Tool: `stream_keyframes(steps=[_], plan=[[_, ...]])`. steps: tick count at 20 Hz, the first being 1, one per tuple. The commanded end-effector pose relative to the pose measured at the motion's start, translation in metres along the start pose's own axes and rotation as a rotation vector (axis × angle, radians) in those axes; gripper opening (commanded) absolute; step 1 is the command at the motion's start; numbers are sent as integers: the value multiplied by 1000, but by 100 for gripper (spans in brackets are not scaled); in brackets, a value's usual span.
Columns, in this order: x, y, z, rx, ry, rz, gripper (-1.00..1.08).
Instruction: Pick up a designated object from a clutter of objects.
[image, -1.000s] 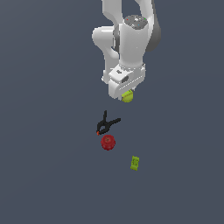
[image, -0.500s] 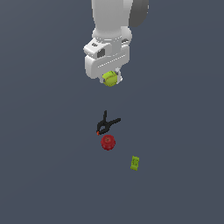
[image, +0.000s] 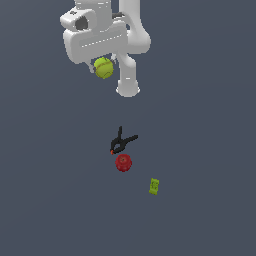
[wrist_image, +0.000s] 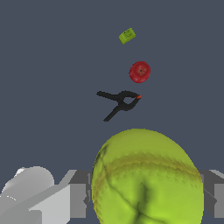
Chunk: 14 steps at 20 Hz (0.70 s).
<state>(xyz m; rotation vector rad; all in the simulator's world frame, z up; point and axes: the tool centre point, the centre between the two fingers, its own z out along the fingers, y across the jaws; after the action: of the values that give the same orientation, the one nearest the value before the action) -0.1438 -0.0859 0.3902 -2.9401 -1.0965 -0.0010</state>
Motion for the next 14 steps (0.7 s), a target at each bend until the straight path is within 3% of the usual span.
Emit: stream_keyframes(steps=[1,14], plan=[[-12,10,-17,-1,-1,-1,-100],[-35,33,-51,-3,-2,-2,-100]])
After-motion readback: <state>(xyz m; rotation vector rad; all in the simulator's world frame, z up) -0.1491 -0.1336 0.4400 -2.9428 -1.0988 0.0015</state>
